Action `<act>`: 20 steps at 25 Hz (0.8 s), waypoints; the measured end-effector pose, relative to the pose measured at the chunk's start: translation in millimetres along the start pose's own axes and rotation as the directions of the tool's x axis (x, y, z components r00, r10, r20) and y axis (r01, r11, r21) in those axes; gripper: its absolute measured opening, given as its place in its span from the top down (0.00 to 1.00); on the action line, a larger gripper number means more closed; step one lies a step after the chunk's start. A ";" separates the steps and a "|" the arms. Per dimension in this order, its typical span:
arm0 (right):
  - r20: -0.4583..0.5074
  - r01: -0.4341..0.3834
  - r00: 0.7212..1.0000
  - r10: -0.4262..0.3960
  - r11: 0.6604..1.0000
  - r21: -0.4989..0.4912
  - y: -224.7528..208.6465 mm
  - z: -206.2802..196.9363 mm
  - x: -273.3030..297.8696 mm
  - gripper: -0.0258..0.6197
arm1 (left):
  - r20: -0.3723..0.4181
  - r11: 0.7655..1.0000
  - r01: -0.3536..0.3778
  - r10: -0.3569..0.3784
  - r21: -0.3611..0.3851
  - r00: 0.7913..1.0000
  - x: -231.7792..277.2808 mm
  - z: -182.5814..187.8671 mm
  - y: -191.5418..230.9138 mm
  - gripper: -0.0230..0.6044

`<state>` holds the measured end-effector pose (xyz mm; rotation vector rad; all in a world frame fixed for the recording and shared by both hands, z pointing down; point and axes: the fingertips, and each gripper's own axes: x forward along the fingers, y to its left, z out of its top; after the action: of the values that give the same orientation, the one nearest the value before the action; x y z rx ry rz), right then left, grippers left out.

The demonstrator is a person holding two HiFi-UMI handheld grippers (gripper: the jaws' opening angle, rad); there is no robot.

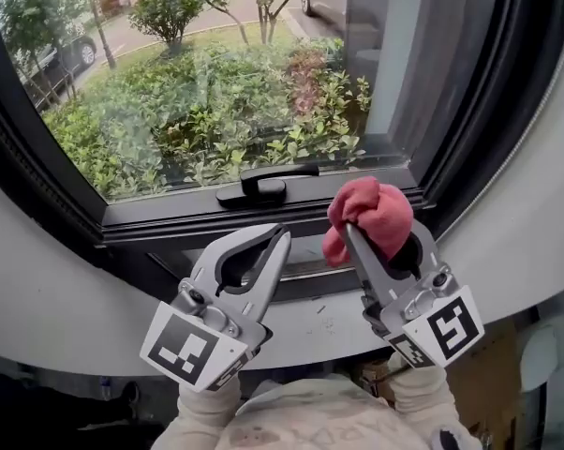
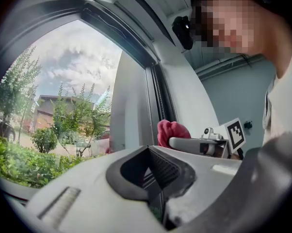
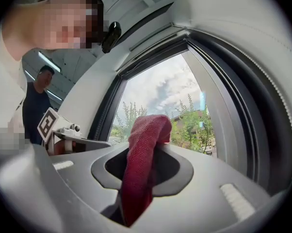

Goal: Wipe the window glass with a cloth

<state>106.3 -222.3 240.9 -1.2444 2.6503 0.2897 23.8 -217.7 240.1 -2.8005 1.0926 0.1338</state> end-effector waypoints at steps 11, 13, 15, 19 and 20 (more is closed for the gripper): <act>0.004 -0.047 0.999 0.046 0.998 0.042 38.2 -0.3 -11.3 0.77 | -0.001 1.000 -0.002 0.002 -0.011 1.000 -21.2 1.2 -12.7 0.96; 0.018 -0.062 0.998 0.061 0.997 0.053 43.0 3.5 -9.1 0.77 | 0.003 1.000 -0.004 0.005 -0.006 1.000 -24.6 2.1 -13.2 0.96; 0.016 -0.080 0.997 0.079 0.994 0.068 48.7 1.8 -7.7 0.77 | 0.005 1.000 -0.007 0.007 0.002 1.000 -27.9 2.9 -13.5 0.96; 0.025 -0.122 0.992 0.120 0.988 0.091 59.8 1.3 -5.3 0.77 | 0.005 0.999 -0.031 0.031 0.010 1.000 -35.3 5.2 -11.0 0.96; 0.029 -0.131 0.991 0.129 0.987 0.093 62.1 1.9 -4.6 0.77 | 0.005 0.999 -0.039 0.038 0.012 0.999 -37.5 6.1 -9.7 0.96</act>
<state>61.2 -179.5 246.0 -1.0367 2.6961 0.1942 2.6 -184.7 239.9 -2.7684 1.1428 0.1378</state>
